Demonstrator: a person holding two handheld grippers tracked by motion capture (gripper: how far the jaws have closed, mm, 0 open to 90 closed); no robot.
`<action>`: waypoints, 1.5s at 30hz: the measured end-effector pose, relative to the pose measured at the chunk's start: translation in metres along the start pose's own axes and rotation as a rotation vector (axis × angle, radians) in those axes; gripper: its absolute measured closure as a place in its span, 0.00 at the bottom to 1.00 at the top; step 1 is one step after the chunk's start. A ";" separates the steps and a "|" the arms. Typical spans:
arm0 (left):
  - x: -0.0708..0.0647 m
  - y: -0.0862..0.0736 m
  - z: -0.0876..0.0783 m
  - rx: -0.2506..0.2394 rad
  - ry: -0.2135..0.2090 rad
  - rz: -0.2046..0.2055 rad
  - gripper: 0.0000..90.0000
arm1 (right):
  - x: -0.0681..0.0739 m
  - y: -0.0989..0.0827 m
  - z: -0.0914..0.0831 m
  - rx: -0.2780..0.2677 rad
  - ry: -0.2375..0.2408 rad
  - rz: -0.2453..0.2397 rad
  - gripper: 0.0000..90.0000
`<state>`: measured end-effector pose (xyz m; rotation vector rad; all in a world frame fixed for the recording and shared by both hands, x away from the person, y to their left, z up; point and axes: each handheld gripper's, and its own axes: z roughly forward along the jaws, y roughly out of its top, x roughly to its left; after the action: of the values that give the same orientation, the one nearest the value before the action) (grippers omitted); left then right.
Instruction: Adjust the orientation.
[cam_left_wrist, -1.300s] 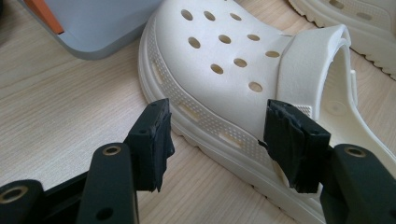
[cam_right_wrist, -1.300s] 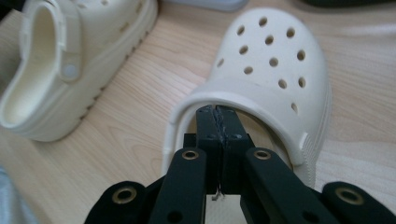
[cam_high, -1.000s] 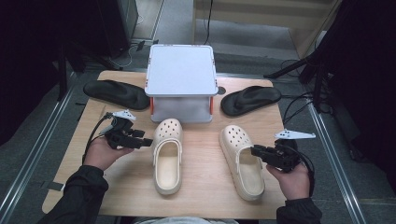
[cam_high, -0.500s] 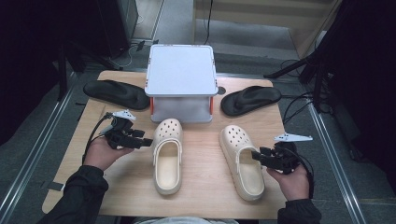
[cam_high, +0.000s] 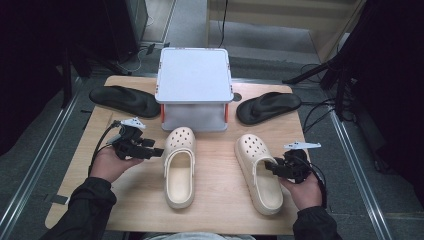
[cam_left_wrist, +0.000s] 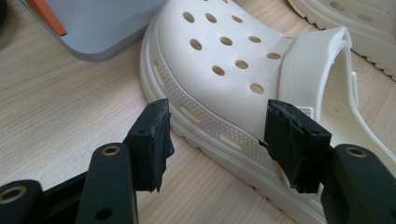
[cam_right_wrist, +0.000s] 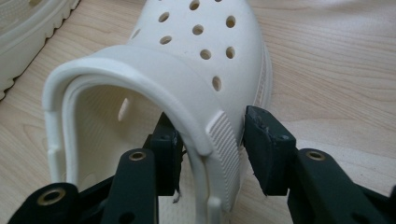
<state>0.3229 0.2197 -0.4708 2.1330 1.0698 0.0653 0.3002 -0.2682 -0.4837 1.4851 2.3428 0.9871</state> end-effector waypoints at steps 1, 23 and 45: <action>0.000 0.000 0.000 0.001 -0.001 0.000 0.46 | -0.001 0.000 0.001 0.000 0.006 0.008 0.65; 0.000 0.001 -0.001 -0.013 -0.005 -0.010 0.46 | -0.002 0.010 -0.006 -0.044 0.007 0.067 0.85; -0.004 0.002 -0.007 -0.056 -0.012 -0.003 0.53 | 0.048 0.056 0.014 -0.050 0.024 0.003 0.85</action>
<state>0.3196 0.2203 -0.4636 2.0790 1.0519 0.0809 0.3254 -0.2059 -0.4506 1.4663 2.3155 1.0625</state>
